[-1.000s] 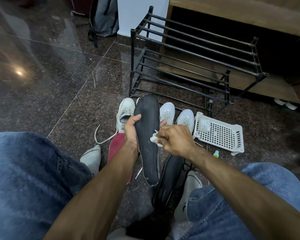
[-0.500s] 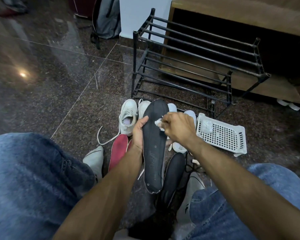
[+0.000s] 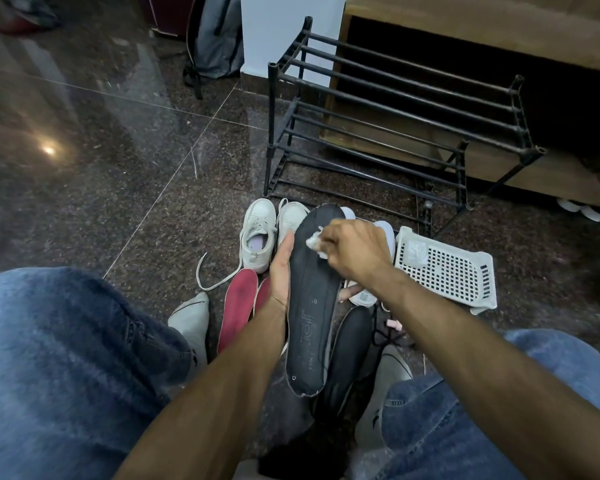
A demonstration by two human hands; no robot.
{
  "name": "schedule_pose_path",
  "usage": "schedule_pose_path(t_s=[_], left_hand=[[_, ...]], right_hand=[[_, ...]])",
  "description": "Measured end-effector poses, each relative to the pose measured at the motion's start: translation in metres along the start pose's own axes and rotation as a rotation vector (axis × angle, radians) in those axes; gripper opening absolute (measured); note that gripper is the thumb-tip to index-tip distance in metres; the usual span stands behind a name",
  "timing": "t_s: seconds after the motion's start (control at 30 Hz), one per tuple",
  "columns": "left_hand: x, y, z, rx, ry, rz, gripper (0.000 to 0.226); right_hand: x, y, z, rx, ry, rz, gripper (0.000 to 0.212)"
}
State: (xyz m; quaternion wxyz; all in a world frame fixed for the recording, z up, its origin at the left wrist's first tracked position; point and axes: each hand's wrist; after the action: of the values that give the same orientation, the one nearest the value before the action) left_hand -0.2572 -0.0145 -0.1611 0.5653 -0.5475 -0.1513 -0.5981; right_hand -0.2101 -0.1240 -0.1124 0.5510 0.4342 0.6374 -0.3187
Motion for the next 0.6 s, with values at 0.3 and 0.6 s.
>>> schedule_pose_path(t_s=[0.3,0.6], left_hand=[[-0.019,0.014,0.009,0.126,0.075,0.134,0.058],[-0.006,-0.002,0.009,-0.082,0.144,-0.040,0.077]], right_hand=[[-0.004,-0.043,-0.022,-0.247,0.161,-0.139,0.019],[0.002,-0.005,-0.008,0.011,0.177,0.064,0.015]])
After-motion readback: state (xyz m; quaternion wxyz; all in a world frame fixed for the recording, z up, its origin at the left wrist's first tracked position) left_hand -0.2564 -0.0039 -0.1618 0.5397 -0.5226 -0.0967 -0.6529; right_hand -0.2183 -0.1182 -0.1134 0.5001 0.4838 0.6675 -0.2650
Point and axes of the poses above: each hand's wrist, its own y-axis towards the middle knuckle, its own x-axis out of the palm, z = x × y, and after that the axes turned 2 degrees about -x, right-handed
